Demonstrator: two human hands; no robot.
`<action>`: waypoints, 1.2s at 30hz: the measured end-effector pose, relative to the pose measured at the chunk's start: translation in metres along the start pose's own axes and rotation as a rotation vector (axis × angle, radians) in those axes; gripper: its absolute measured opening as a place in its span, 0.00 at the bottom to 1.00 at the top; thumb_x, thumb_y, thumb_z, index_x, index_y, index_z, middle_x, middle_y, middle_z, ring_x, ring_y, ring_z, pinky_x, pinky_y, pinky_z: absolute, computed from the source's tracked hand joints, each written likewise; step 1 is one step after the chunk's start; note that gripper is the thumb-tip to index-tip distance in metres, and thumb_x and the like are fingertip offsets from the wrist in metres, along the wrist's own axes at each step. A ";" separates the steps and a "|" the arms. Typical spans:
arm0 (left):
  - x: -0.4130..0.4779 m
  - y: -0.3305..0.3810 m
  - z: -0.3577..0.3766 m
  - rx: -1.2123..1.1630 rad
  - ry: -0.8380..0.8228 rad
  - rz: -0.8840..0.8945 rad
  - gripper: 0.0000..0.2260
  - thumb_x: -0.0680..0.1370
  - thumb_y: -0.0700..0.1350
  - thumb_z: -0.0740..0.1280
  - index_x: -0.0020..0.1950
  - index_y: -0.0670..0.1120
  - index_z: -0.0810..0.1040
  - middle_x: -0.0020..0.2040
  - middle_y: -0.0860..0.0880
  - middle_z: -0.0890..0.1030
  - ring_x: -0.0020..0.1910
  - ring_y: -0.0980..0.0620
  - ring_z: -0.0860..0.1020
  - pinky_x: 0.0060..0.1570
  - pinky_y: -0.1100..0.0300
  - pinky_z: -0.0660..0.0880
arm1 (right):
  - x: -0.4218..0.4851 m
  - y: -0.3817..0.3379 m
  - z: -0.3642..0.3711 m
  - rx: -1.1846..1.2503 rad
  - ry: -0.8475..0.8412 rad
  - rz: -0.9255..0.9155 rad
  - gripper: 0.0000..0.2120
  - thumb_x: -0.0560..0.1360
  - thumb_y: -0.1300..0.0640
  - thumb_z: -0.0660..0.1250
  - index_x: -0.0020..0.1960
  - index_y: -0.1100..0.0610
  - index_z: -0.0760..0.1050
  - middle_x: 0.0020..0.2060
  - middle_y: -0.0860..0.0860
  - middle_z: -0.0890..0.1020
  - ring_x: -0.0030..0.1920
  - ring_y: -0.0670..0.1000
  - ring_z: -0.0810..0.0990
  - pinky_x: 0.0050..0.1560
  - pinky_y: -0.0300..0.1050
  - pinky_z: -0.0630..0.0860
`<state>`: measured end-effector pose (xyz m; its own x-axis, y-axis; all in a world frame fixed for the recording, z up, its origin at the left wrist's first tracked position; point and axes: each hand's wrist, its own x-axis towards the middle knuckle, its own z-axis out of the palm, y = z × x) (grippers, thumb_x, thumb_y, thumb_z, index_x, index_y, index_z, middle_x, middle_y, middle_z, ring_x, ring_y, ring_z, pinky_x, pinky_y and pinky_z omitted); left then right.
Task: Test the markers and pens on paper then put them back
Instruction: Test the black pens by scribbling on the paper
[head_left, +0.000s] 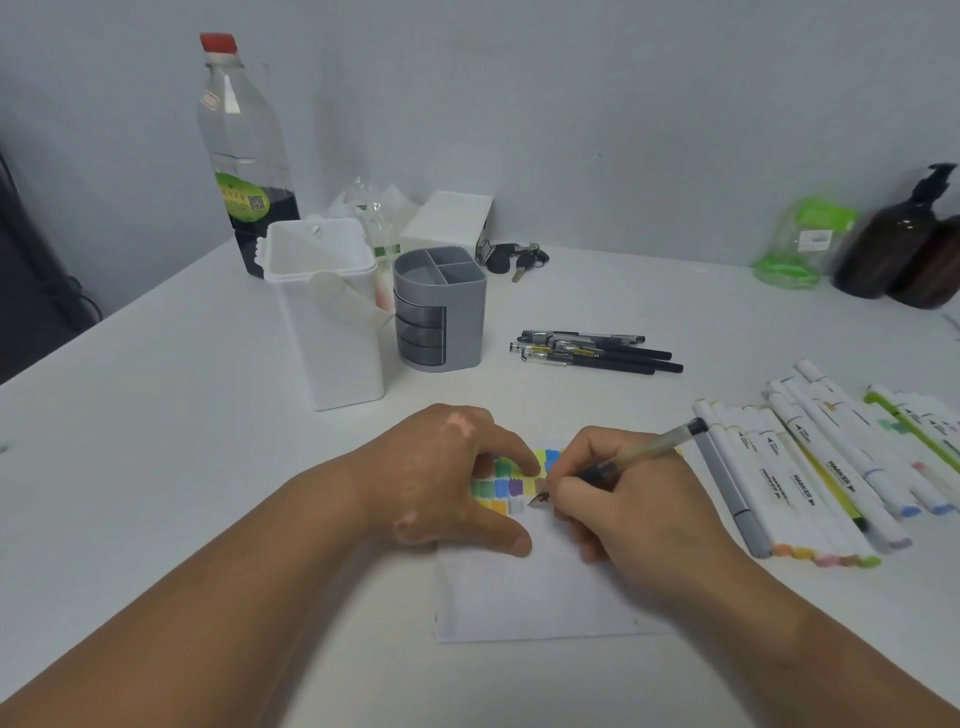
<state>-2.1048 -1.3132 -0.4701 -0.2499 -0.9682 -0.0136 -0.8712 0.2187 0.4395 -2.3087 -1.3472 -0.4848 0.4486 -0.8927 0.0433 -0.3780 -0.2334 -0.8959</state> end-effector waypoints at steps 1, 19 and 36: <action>0.000 0.000 0.000 0.002 -0.006 -0.005 0.27 0.65 0.67 0.76 0.62 0.64 0.78 0.45 0.58 0.74 0.44 0.61 0.72 0.38 0.70 0.64 | 0.000 0.000 0.000 -0.006 -0.005 -0.004 0.03 0.68 0.58 0.69 0.37 0.51 0.81 0.25 0.52 0.80 0.23 0.49 0.77 0.26 0.40 0.75; 0.001 -0.001 0.000 0.005 -0.019 -0.030 0.28 0.64 0.68 0.76 0.62 0.64 0.79 0.45 0.58 0.75 0.44 0.59 0.73 0.40 0.66 0.68 | -0.001 0.000 -0.002 -0.068 -0.002 0.017 0.08 0.72 0.61 0.69 0.38 0.50 0.80 0.26 0.51 0.81 0.24 0.48 0.79 0.28 0.43 0.77; 0.002 -0.002 0.002 0.017 -0.002 -0.016 0.28 0.64 0.68 0.76 0.62 0.64 0.79 0.42 0.59 0.73 0.42 0.61 0.72 0.36 0.70 0.64 | 0.000 0.000 -0.003 -0.067 0.031 0.046 0.06 0.72 0.60 0.68 0.37 0.53 0.78 0.25 0.51 0.80 0.23 0.48 0.77 0.27 0.41 0.75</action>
<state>-2.1037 -1.3151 -0.4725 -0.2365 -0.9714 -0.0223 -0.8824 0.2051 0.4235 -2.3111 -1.3486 -0.4837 0.4047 -0.9143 0.0173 -0.4515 -0.2163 -0.8657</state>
